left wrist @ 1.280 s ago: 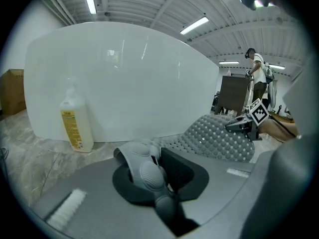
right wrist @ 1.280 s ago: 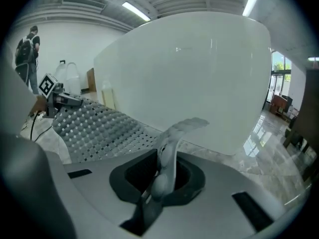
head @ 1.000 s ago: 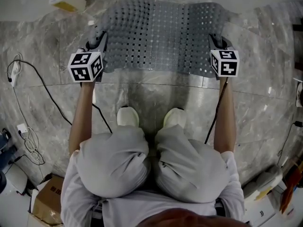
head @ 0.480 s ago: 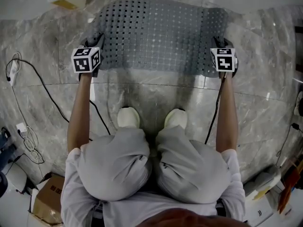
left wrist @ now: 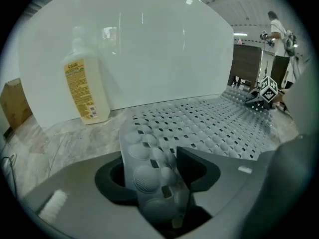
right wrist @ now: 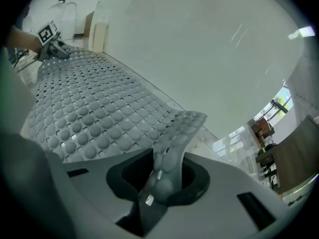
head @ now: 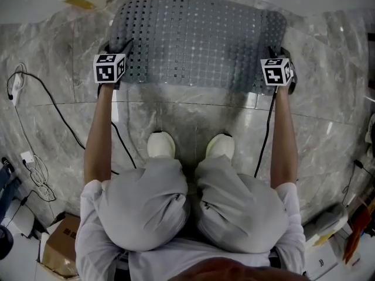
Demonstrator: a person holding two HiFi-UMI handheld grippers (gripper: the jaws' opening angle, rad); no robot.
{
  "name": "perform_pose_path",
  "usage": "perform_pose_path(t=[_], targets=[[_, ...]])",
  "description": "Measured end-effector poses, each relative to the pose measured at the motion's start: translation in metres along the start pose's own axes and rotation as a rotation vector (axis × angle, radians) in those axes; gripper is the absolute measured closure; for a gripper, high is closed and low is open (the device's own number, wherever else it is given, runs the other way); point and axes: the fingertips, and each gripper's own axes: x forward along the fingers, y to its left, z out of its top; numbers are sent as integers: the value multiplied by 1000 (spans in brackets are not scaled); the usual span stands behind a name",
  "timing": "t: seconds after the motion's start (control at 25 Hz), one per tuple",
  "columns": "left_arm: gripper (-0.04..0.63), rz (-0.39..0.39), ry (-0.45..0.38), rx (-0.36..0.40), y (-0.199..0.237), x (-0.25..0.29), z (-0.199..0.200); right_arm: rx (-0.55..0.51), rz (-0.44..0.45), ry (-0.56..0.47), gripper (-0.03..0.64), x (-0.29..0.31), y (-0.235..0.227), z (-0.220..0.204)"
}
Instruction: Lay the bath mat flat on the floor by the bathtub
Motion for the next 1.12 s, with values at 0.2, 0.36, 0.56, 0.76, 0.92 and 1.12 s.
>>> perform_pose_path(t=[0.2,0.36,0.56,0.76,0.92,1.12], targets=[[235,126,35,74,18,-1,-8,0,-51,-2,493,0,-6,-2],[191,174,46,168,27,-6,-12,36,-79,-13,415,-3,-17,-3],[181,171,47,170,28,-10,-15,52,-97,13,329,-4,-24,-12],[181,168,39,165,24,-14,-15,57,-99,43,264,-5,-25,-26],[181,176,2,145,23,-18,-7,94,-103,14,258,-13,-27,-22],[181,153,-54,89,13,-26,12,170,-50,-60,259,-26,-14,-4]])
